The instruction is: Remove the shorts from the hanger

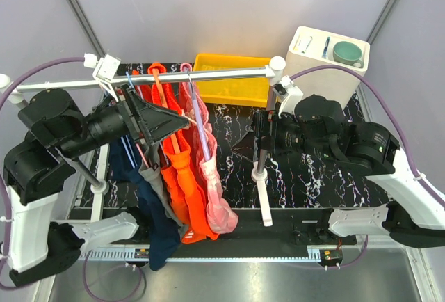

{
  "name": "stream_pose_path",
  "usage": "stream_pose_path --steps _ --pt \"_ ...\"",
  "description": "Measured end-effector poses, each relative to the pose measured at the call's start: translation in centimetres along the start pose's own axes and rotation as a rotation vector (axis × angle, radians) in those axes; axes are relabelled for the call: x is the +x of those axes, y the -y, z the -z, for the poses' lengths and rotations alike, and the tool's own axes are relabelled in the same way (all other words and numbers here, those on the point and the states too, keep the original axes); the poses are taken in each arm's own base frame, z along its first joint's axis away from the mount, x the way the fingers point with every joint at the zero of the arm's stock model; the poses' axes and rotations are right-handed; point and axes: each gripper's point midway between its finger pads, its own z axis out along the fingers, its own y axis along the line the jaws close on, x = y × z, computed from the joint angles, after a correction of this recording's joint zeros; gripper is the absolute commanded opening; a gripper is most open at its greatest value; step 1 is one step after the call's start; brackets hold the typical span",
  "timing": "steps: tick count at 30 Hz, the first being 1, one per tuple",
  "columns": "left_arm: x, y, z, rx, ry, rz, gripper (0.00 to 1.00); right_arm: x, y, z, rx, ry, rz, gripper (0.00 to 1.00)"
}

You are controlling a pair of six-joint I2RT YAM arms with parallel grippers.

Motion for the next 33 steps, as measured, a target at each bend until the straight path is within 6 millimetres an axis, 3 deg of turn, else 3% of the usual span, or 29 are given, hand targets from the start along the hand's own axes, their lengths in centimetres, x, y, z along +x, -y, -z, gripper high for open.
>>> stream_pose_path --steps 3,11,18,27,33 --pt "-0.3 0.4 -0.4 -0.024 0.020 -0.012 0.58 -0.2 0.2 0.0 0.011 0.012 0.003 1.00" --pt "-0.6 1.5 -2.4 -0.188 0.020 -0.051 0.58 -0.6 0.6 0.2 0.028 0.036 0.004 1.00" --pt "1.8 -0.8 -4.1 -0.410 0.018 -0.106 0.56 -0.6 1.4 1.1 0.041 0.064 0.003 1.00" --pt "0.0 -1.7 -3.5 -0.498 0.126 -0.079 0.57 0.0 2.4 2.0 0.056 0.068 0.005 1.00" --pt "0.4 -2.2 -3.9 -0.527 0.135 -0.067 0.53 0.1 1.8 2.0 0.019 0.058 0.025 1.00"
